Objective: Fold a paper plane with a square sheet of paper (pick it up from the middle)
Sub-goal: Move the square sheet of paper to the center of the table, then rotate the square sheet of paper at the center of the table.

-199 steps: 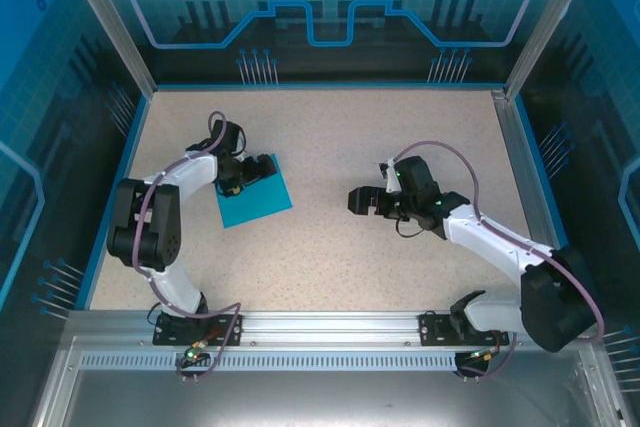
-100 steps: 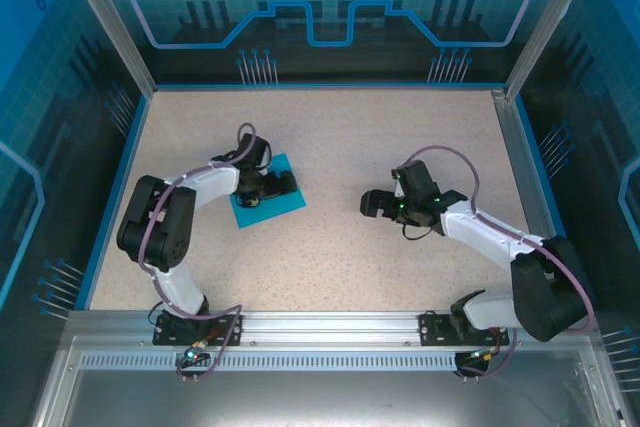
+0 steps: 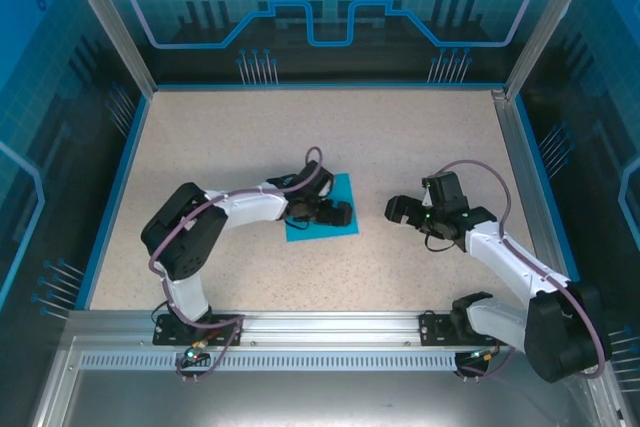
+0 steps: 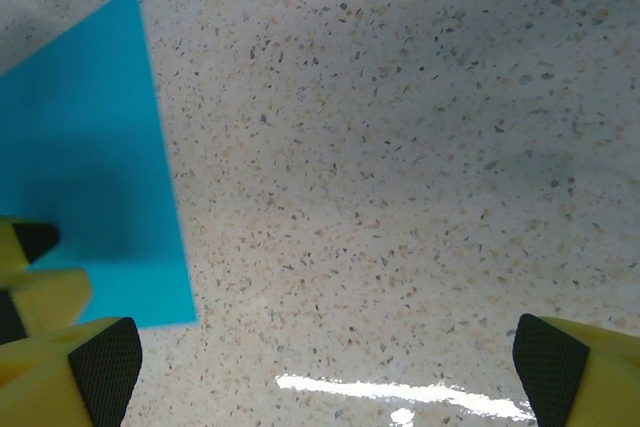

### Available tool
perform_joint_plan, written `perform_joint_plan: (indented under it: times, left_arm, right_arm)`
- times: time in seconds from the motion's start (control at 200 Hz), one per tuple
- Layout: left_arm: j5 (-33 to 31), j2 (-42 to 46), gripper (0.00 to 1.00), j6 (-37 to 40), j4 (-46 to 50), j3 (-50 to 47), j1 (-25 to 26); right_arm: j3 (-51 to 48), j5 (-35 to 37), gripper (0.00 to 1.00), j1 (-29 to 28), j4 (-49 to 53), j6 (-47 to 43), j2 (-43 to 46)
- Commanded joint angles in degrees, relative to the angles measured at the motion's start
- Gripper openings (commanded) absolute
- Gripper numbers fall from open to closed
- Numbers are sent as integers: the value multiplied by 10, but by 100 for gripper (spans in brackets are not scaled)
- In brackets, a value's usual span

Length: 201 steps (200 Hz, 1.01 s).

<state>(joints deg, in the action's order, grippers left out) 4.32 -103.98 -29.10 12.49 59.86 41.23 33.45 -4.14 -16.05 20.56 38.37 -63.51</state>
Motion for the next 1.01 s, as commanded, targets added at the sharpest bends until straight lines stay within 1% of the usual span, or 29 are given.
perform_joint_plan:
  times: [0.0, 0.105, 0.17, 0.26, 0.3, 0.355, 0.4, 0.45, 0.515, 0.625, 0.66, 0.785, 0.87, 0.92, 1.0]
  left_arm:
    - [39, -15, 98, -44, 64, -22, 28]
    - [11, 37, 98, -47, 69, -31, 27]
    - [-4, 78, 98, -45, 73, -38, 28]
    - [-36, 134, 98, -46, 79, -50, 25]
    - [-60, 158, 99, -50, 85, -58, 24]
    - [-91, 189, 99, -60, 94, -72, 16]
    - [-103, 216, 98, -70, 94, -91, 5]
    - [-105, 251, 98, -80, 83, -121, -13]
    - [-98, 296, 98, -96, 71, -160, -47]
    - [-95, 364, 99, -98, 75, -208, -89]
    - [-95, 381, 99, -97, 78, -219, -99]
    - [-99, 433, 98, -93, 80, -250, -117]
    - [-100, 462, 98, -87, 79, -263, -121]
    - [-99, 477, 98, -84, 78, -269, -122]
    - [-102, 492, 98, -82, 79, -276, -122]
  right_arm:
    - [-7, -29, 99, 8, 20, -13, 14]
    - [1, -54, 99, 1, 19, -25, 14]
    - [11, -57, 99, -18, 17, -27, 11]
    - [36, -28, 97, -58, 27, -25, -4]
    - [50, -15, 97, -77, 31, -24, -15]
    - [70, 1, 93, -98, 38, -22, -40]
    - [85, 3, 90, -112, 37, -22, -62]
    - [103, 5, 87, -128, 35, -21, -88]
    - [126, 16, 86, -148, 29, -13, -122]
    - [166, -3, 84, -177, 7, -1, -189]
    - [196, -7, 83, -188, 4, 2, -215]
    - [270, -16, 79, -228, 10, 6, -313]
    - [314, -17, 72, -239, 37, 5, -365]
    - [326, -27, 70, -243, 43, 1, -381]
    - [314, -27, 71, -255, 31, -3, -385]
